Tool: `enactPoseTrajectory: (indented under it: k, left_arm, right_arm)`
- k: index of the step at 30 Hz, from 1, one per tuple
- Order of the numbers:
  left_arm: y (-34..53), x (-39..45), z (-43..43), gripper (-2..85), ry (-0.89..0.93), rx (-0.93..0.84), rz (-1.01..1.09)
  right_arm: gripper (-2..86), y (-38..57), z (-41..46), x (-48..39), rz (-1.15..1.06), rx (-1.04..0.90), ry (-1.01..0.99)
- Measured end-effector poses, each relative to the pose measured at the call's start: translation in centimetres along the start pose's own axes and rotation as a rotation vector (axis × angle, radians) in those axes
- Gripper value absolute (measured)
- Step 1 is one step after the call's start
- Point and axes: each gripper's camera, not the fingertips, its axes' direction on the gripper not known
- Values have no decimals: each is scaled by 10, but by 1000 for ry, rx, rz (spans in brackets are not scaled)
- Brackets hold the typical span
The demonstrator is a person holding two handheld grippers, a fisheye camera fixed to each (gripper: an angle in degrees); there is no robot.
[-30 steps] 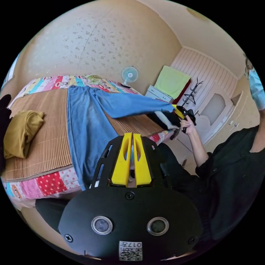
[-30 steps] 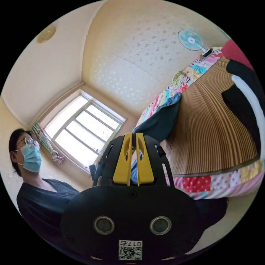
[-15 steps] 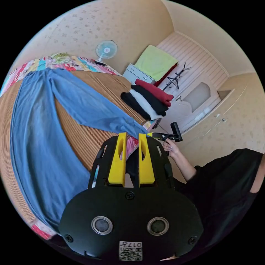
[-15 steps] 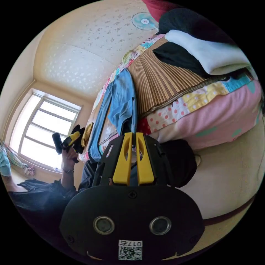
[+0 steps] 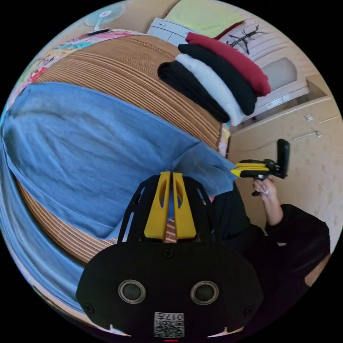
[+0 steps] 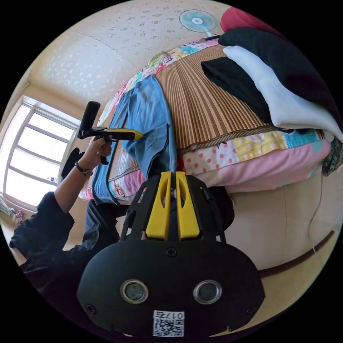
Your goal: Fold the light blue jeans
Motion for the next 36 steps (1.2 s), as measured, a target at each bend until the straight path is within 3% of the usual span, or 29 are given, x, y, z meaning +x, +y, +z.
enactPoseTrajectory:
  k: [2,5,12,18,20,23,29,34,36]
  left_arm:
    - [46,23,-23,-8,114,152,118]
    - [115,57,-34,-9,55,280,164]
    - [215,47,1,-9,-84,278,-125]
    - [241,43,-38,9,65,452,-234]
    - [229,34,-49,59,240,466,-247]
    - [222,20,-64,109,370,537,-284]
    - [241,-12,-74,132,340,552,-403]
    - [271,-39,-66,29,380,498,-400]
    - [282,-44,-68,1,378,501,-369]
  right_arm:
    - [25,4,-9,6,-37,46,-83]
    - [24,18,-23,23,-56,145,-225]
    - [26,25,-2,58,106,34,-220]
    - [25,26,-47,-32,-106,191,-218]
    - [25,22,-50,-71,-197,199,-243]
    - [25,12,-35,-139,-374,135,-244]
    - [26,1,33,-229,-591,-66,-176]
    - [28,-19,78,-256,-688,-276,-204]
    - [29,-45,88,-253,-719,-398,-336]
